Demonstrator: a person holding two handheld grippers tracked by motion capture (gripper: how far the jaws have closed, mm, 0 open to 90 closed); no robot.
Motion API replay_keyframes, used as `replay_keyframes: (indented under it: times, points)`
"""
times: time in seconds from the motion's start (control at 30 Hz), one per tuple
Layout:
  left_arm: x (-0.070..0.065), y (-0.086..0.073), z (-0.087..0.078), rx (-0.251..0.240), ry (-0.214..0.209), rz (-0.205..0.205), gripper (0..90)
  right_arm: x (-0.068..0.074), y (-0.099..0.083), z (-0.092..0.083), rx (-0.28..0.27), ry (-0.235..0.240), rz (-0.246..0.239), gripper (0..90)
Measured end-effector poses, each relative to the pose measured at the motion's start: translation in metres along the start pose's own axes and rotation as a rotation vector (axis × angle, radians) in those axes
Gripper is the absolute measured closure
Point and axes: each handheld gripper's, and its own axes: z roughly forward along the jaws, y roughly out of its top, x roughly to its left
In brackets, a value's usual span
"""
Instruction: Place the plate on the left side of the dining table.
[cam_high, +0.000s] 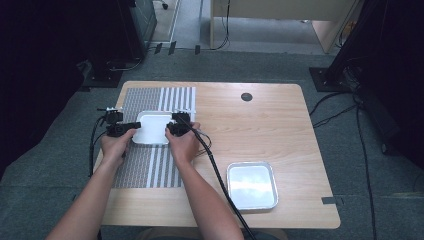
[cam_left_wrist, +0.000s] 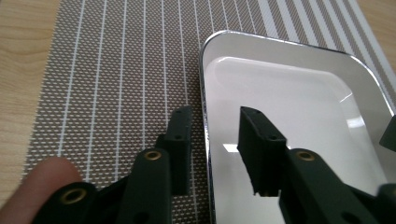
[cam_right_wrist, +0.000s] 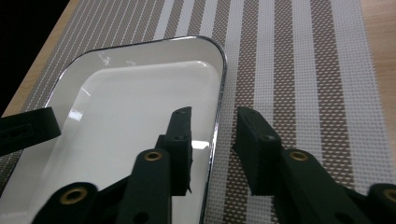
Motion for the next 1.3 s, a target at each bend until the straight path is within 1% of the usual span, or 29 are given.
replay_keyframes:
  times: [0.03, 0.07, 0.1, 0.13, 0.17, 0.2, 0.23, 0.3, 0.33, 0.37, 0.4, 0.47, 0.5, 0.53, 0.57, 0.63, 0.7, 0.77, 0.83, 0.87, 0.9, 0.93, 1.0, 1.07, 1.1, 1.13, 1.2, 1.27, 1.3]
  points:
    - [0.000, 0.000, 0.000, 0.000, 0.000, 0.000, 57.0, 0.000, 0.000, 0.000, 0.000, 0.000, 0.000, 64.5]
    - [0.000, 0.001, -0.002, -0.004, 0.002, -0.004, 57.0, -0.002, 0.001, -0.001, -0.005, 0.004, -0.003, 62.6]
    - [0.000, 0.001, -0.004, -0.008, 0.000, -0.007, 49.1, -0.004, 0.002, -0.003, -0.010, 0.015, 0.004, 58.4]
    - [-0.001, 0.001, -0.006, -0.008, 0.005, -0.004, 49.1, -0.004, 0.002, -0.003, -0.010, 0.015, 0.004, 58.4]
    - [-0.003, 0.001, -0.008, -0.007, 0.019, 0.008, 46.1, -0.004, 0.003, -0.005, -0.011, 0.021, 0.006, 57.0]
    - [-0.005, 0.001, -0.010, -0.011, 0.029, 0.019, 38.8, -0.005, 0.003, -0.008, -0.019, 0.023, 0.002, 55.4]
    - [-0.007, 0.002, -0.013, -0.015, 0.031, 0.030, 38.8, -0.005, 0.003, -0.008, -0.019, 0.023, 0.002, 55.4]
    - [-0.011, 0.002, -0.017, -0.020, 0.040, 0.049, 32.1, -0.006, 0.004, -0.013, -0.039, 0.023, -0.010, 53.1]
    - [-0.013, 0.002, -0.019, -0.024, 0.044, 0.060, 26.8, -0.006, 0.005, -0.017, -0.049, 0.009, -0.029, 51.3]
    - [-0.015, 0.001, -0.022, -0.026, 0.041, 0.066, 26.8, -0.006, 0.005, -0.017, -0.049, 0.009, -0.029, 51.3]
    - [-0.017, 0.001, -0.024, -0.026, 0.038, 0.074, 24.5, -0.007, 0.005, -0.018, -0.054, 0.011, -0.042, 51.9]
    - [-0.021, -0.001, -0.029, -0.030, 0.023, 0.093, 22.1, -0.009, 0.005, -0.021, -0.061, 0.045, -0.056, 49.2]
    - [-0.025, -0.003, -0.034, -0.033, 0.000, 0.098, 20.2, -0.011, 0.005, -0.023, -0.070, 0.033, -0.104, 45.4]
    - [-0.025, -0.003, -0.034, -0.033, 0.000, 0.098, 18.7, -0.011, 0.005, -0.023, -0.070, 0.033, -0.104, 45.4]
    - [-0.026, -0.005, -0.037, -0.039, -0.011, 0.101, 18.7, -0.012, 0.005, -0.025, -0.067, 0.017, -0.131, 43.8]
    - [-0.030, -0.009, -0.042, -0.053, -0.009, 0.123, 17.0, -0.014, 0.005, -0.029, -0.040, 0.017, -0.138, 41.5]
    - [-0.034, -0.013, -0.046, -0.068, 0.007, 0.132, 15.4, -0.016, 0.004, -0.034, -0.038, 0.025, -0.140, 38.3]
    - [-0.037, -0.016, -0.050, -0.075, -0.009, 0.120, 15.5, -0.018, 0.003, -0.040, -0.042, 0.051, -0.141, 36.6]
    - [-0.040, -0.018, -0.054, -0.081, -0.026, 0.121, 15.6, -0.019, 0.002, -0.046, -0.050, 0.078, -0.146, 35.0]
    - [-0.041, -0.020, -0.055, -0.082, -0.033, 0.121, 15.6, -0.020, 0.002, -0.048, -0.051, 0.085, -0.157, 34.0]
    - [-0.043, -0.021, -0.057, -0.084, -0.040, 0.124, 17.9, -0.021, 0.000, -0.053, -0.034, 0.090, -0.186, 31.6]
    - [-0.045, -0.023, -0.059, -0.090, -0.046, 0.131, 17.9, -0.021, 0.000, -0.053, -0.034, 0.090, -0.186, 31.6]
    - [-0.049, -0.026, -0.063, -0.110, -0.039, 0.140, 26.3, -0.024, -0.002, -0.058, -0.030, 0.101, -0.194, 31.4]
    - [-0.051, -0.028, -0.066, -0.128, -0.044, 0.121, 27.5, -0.026, -0.004, -0.062, -0.024, 0.103, -0.199, 31.2]
    - [-0.051, -0.030, -0.068, -0.135, -0.043, 0.116, 27.3, -0.030, -0.005, -0.066, -0.023, 0.102, -0.198, 31.3]
    - [-0.053, -0.031, -0.068, -0.136, -0.036, 0.113, 27.3, -0.030, -0.005, -0.066, -0.023, 0.102, -0.198, 31.3]
    - [-0.055, -0.037, -0.069, -0.139, -0.044, 0.121, 26.3, -0.037, -0.008, -0.073, -0.031, 0.102, -0.208, 31.0]
    - [-0.057, -0.039, -0.070, -0.139, -0.041, 0.126, 26.0, -0.039, -0.008, -0.076, -0.033, 0.101, -0.211, 30.9]
    - [-0.058, -0.041, -0.070, -0.136, -0.036, 0.137, 25.5, -0.041, -0.009, -0.079, -0.036, 0.102, -0.213, 30.9]
